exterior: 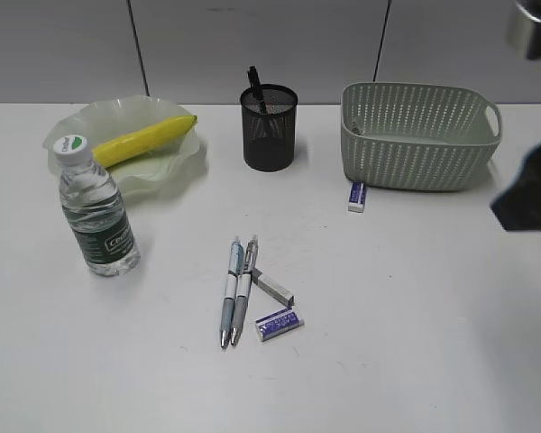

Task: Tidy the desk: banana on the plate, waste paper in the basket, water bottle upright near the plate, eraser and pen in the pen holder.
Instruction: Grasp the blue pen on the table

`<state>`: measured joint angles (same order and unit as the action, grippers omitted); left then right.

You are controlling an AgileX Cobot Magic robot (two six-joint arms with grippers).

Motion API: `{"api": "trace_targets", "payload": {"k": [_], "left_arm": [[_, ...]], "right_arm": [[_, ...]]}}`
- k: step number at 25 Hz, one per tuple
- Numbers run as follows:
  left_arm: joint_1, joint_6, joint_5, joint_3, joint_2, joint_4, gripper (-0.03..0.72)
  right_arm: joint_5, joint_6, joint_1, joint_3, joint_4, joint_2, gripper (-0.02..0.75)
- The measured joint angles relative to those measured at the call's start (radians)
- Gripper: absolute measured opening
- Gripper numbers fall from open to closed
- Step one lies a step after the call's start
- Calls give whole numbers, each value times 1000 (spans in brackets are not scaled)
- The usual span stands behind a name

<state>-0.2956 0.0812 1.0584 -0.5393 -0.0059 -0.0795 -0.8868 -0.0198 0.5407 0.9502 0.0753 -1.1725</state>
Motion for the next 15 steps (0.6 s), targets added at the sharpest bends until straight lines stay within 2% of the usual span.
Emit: {"api": "trace_targets", "payload": {"k": [8,15], "left_arm": [[0,0,-3,0,3,-19,347],[0,0,-98,-15,229,-203,347]], "right_arm": [[-154,-1,0,-297,11,498,489],[-177,5,0,-419,25,937,486]]}}
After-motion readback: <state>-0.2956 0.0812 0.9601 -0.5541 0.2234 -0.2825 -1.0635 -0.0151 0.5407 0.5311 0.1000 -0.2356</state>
